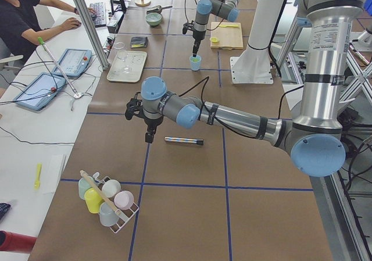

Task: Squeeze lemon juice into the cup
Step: 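Carry the lemon slice over the blue cup and squeeze it, then return the lemon slice to the board and raise the right arm away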

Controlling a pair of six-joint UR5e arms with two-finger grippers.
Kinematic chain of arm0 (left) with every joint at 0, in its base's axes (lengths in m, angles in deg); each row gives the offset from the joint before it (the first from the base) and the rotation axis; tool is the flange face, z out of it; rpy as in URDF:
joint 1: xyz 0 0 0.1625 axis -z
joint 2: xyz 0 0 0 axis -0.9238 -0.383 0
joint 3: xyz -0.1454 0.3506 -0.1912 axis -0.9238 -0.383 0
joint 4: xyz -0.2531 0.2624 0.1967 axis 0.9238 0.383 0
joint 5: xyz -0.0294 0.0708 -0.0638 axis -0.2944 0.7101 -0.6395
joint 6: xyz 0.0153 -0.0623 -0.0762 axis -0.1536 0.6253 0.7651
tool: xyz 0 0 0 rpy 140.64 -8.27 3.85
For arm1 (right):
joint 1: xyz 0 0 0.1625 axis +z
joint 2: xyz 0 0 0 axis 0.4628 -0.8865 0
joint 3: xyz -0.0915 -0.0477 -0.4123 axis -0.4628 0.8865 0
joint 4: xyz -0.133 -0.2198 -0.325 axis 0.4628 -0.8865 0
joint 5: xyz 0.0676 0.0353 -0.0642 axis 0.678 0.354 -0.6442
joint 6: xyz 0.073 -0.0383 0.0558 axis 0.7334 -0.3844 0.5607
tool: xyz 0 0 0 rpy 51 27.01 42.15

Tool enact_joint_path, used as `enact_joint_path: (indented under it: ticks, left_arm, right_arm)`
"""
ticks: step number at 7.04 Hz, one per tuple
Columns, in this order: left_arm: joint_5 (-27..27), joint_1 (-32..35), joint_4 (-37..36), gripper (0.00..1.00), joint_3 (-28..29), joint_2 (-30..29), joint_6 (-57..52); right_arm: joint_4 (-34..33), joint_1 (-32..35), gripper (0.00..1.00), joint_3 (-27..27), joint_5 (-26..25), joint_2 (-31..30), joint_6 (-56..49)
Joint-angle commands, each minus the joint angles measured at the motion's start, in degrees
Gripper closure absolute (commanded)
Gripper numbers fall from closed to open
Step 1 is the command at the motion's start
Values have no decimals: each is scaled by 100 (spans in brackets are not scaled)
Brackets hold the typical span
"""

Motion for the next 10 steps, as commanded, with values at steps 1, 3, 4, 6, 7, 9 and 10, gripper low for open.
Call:
enact_joint_path:
  ticks: [1,3,4,6,7,9,10]
  left_arm:
    - [-2,0,3,0,25,0,-12]
    - [24,-52,-32,0,-18,-79,40]
    - [24,-174,-119,0,-36,-97,40]
    - [50,-465,-1063,0,-455,-149,5]
    - [68,-614,-2113,0,-771,-445,-73]
    - [477,-1026,-3664,0,-907,-1156,-232]
    - [638,-1246,-3897,0,-750,-1334,-250]
  right_arm:
    - [0,8,0,-24,0,-6,-12]
    - [-78,244,0,-199,104,-163,-38]
    - [-105,515,0,-339,210,-382,-456]
    - [-150,1358,0,-507,727,-848,-1649]
    - [-149,1849,0,-534,1147,-1068,-2325]
    - [-149,2834,0,-787,1843,-1681,-3766]
    - [-149,3369,0,-989,2272,-2042,-4383]
